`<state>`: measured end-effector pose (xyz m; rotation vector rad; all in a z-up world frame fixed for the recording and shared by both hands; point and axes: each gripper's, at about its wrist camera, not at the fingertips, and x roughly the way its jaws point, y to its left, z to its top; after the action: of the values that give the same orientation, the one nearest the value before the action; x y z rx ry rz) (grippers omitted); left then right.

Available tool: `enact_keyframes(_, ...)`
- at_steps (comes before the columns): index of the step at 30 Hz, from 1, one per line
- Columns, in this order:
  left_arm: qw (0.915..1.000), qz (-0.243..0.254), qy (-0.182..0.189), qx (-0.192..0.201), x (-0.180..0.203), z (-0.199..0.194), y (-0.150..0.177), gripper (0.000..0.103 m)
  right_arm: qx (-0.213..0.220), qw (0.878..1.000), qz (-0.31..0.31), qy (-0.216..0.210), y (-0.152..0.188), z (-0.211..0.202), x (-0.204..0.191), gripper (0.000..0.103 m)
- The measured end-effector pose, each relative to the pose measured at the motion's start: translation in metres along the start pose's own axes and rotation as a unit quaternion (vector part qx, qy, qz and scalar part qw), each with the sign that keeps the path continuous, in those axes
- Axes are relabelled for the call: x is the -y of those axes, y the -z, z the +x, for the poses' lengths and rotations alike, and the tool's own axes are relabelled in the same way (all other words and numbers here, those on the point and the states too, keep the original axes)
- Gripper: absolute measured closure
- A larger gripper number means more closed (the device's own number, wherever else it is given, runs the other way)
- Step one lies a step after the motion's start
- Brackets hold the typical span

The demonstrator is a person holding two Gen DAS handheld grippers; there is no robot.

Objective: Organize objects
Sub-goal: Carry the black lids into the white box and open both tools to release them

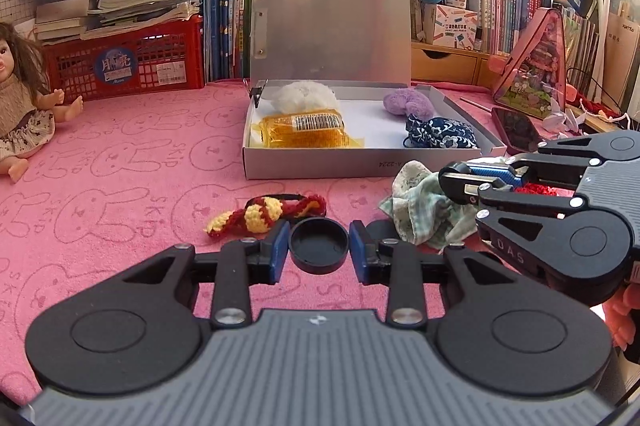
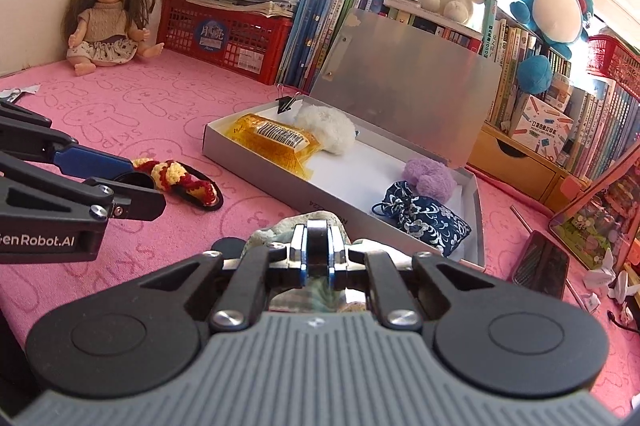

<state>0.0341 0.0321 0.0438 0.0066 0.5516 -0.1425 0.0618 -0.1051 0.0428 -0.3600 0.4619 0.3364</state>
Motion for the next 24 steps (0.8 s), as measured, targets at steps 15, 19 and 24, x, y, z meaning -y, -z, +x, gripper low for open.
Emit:
enact_keyframes(15,0.9989,0.023,0.019,0.037,0.007,0.067,-0.081,0.065,-0.03,0.986,0.164,-0.008,-0.037,0.046,0.09,0.091)
enact_keyframes(19,0.999,0.021,0.003,0.04,0.0,0.103,-0.108,0.065,-0.043,0.974,0.22,-0.033,-0.051,0.074,0.118,0.091)
enact_keyframes(24,0.9993,0.004,-0.015,0.033,-0.01,0.142,-0.137,0.065,-0.049,0.957,0.277,-0.073,-0.064,0.112,0.14,0.091)
